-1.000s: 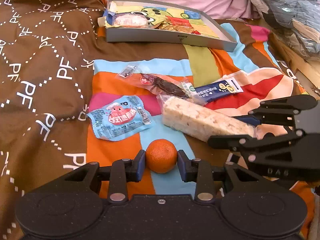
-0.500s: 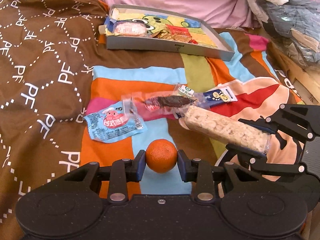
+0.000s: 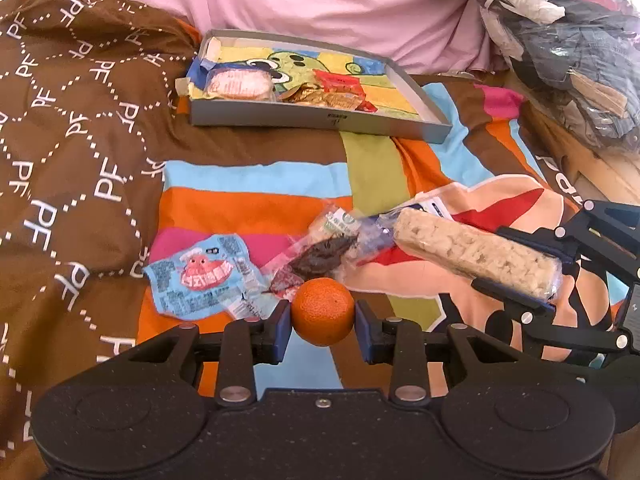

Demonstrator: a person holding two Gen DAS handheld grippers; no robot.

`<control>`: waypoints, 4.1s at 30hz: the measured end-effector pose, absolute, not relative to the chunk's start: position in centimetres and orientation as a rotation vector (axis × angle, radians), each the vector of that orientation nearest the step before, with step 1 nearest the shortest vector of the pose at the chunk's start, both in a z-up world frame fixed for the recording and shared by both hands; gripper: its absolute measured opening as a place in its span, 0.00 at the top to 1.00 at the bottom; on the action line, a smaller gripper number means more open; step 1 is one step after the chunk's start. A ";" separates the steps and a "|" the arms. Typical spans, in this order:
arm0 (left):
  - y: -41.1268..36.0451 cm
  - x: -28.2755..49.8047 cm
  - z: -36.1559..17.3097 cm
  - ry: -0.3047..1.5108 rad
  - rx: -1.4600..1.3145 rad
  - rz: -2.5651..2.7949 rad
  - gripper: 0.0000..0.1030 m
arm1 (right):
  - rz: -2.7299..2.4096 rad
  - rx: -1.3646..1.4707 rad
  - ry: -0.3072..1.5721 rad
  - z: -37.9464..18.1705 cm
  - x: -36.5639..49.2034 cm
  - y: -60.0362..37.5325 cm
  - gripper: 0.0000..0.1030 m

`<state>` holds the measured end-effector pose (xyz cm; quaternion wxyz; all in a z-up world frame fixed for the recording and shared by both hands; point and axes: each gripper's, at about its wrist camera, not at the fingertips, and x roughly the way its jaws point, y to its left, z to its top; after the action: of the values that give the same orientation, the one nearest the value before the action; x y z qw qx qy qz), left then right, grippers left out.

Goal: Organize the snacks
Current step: 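Lift and carry the rice bar and orange into the grey tray with both tools, then open both tools to drop the rice bar and orange in the tray, then move both tools back over the remaining snacks on the bedspread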

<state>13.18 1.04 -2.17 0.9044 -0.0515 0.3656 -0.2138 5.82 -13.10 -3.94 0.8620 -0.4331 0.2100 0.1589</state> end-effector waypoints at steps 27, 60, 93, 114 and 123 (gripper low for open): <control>-3.5 33.6 5.8 0.521 -0.122 -0.390 0.66 | 0.186 -0.931 0.203 1.1 22.5 -16.7 0.67; -6.3 40.3 1.3 0.565 -0.145 -0.355 0.63 | 0.108 -0.787 0.287 -1.3 32.4 -18.0 0.64; 0.8 25.7 8.2 0.390 -0.192 -0.236 0.01 | 0.033 -0.343 0.164 5.5 20.8 -19.4 0.00; 5.6 12.7 4.0 0.525 -0.129 -0.199 0.01 | 0.027 -0.209 0.336 3.3 8.9 -19.0 0.00; 6.3 9.5 2.2 0.558 -0.067 -0.217 0.01 | 0.026 -0.135 0.482 0.8 6.3 -18.9 0.00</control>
<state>9.51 6.26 2.19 0.9550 -0.0332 0.2746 -0.1069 6.32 -18.91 0.77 0.9687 -0.0667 0.2387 0.0129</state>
